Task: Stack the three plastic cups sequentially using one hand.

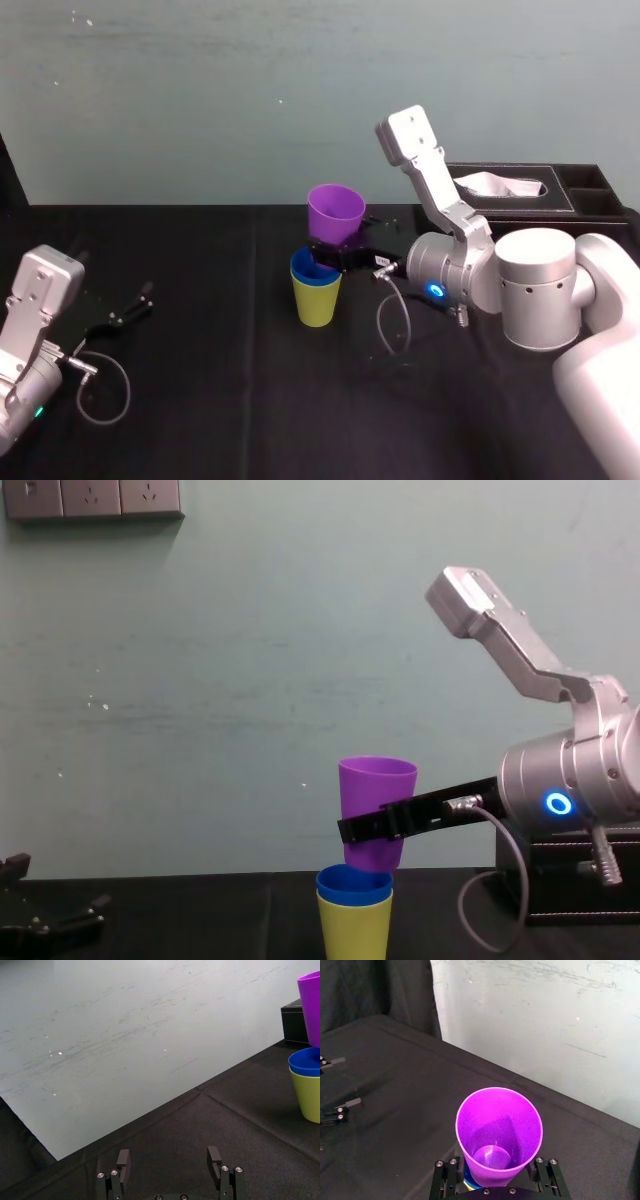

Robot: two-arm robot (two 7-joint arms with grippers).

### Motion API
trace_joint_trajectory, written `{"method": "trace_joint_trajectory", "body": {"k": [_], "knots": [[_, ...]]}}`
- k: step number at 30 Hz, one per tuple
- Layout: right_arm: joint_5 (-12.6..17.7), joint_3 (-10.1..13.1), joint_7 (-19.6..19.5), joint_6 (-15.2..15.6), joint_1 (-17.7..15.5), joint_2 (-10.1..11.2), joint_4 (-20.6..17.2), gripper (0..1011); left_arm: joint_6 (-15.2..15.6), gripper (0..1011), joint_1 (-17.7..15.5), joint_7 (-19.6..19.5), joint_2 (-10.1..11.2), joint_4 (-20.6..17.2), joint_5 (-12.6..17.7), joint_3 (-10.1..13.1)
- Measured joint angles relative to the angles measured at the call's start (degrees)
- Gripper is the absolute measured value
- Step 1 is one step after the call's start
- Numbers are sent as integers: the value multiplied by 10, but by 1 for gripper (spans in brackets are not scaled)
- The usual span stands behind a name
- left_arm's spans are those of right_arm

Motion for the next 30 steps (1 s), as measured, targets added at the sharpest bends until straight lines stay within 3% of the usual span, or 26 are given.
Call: {"method": "trace_joint_trajectory", "body": {"k": [30], "knots": [[-1,-28,-4,-22,33,-13,65,695,0,1000,0,0,0,0,0,0]]}}
